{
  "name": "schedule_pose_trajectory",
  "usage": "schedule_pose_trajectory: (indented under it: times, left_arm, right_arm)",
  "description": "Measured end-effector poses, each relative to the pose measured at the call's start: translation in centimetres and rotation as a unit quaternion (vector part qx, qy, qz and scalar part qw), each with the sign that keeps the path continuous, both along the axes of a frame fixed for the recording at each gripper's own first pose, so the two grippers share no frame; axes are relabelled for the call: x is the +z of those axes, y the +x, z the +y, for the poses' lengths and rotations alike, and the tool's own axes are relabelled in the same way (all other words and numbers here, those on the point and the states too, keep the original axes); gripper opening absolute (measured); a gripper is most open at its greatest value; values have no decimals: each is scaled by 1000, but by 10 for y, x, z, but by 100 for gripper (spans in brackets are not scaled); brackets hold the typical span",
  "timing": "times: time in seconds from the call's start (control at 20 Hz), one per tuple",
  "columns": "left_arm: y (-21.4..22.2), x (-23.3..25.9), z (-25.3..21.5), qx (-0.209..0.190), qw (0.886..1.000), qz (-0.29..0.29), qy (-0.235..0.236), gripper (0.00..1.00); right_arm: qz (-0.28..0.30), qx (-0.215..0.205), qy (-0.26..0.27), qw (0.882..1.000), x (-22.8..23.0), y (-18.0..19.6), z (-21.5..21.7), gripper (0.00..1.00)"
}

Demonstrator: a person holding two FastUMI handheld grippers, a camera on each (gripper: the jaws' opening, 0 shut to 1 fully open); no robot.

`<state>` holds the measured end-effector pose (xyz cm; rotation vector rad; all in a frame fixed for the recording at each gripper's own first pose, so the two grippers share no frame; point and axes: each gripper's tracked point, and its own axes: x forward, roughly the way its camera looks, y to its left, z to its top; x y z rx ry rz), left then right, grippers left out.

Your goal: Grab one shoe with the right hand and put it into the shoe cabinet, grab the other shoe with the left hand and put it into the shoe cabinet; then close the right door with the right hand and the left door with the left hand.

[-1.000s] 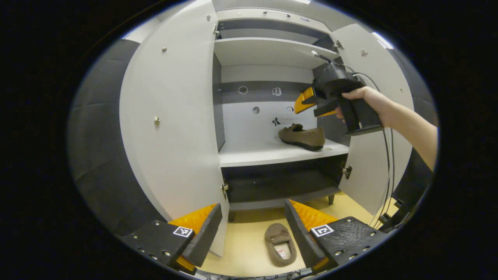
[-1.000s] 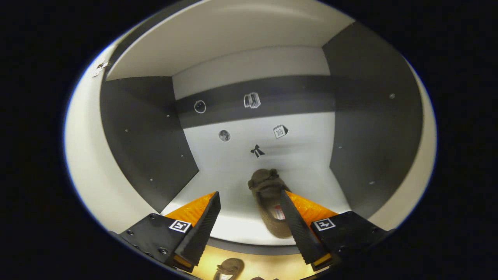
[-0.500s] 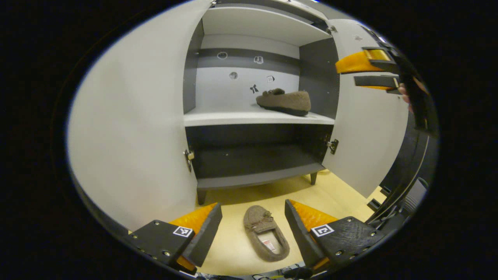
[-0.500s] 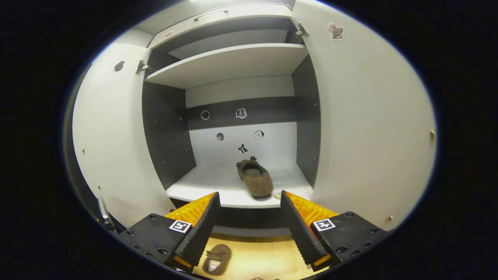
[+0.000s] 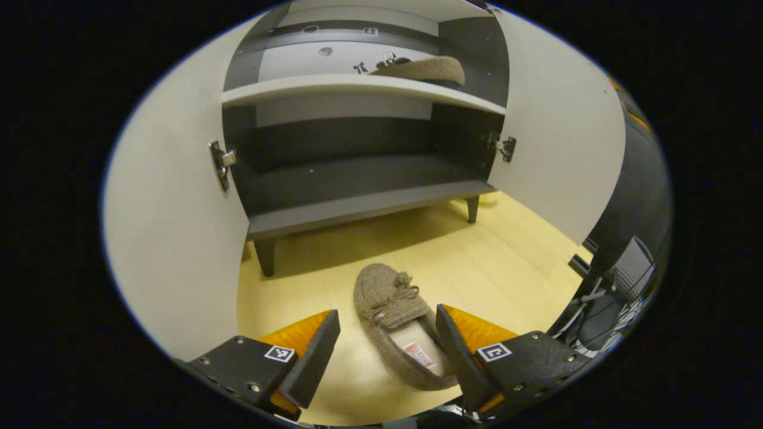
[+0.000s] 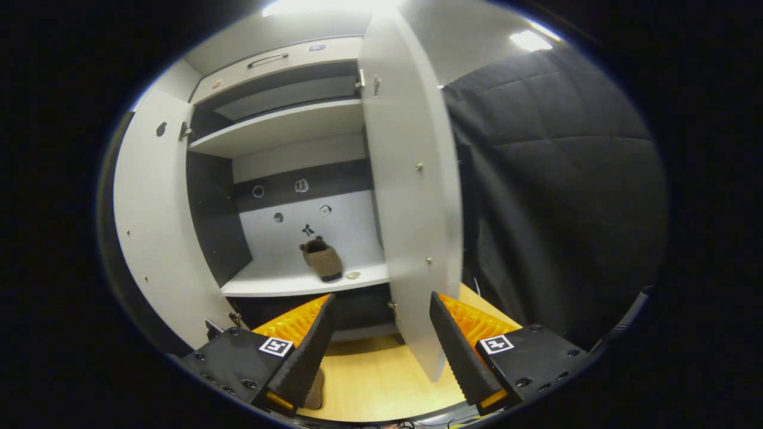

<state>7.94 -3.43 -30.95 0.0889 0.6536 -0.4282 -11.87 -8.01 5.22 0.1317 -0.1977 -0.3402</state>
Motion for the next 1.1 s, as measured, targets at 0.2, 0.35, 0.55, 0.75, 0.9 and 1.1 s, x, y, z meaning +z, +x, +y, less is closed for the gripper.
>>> schedule_pose_trajectory:
  times: [0.2,0.35,0.55,0.75,0.9,1.1]
  left_arm:
    - [6,-40,4,-11,998,12,64,94]
    - [10,-58,3,-5,995,34,90,100]
    - [19,-84,-3,-6,994,68,91,99]
    - [26,-86,-6,0,994,62,92,58]
    - [29,-96,-1,26,990,79,116,27]
    - [33,-90,2,52,985,85,142,2]
  right_arm:
    - [-26,-75,10,997,8,-42,-43,98]
    - [-27,-125,8,992,5,-63,-84,98]
    - [-20,-167,37,985,-8,-77,-144,98]
    - [-33,-193,48,979,-12,-86,-192,98]
    - [-30,-193,52,979,-14,-81,-217,98]
    - [-28,-179,57,982,-15,-65,-235,98]
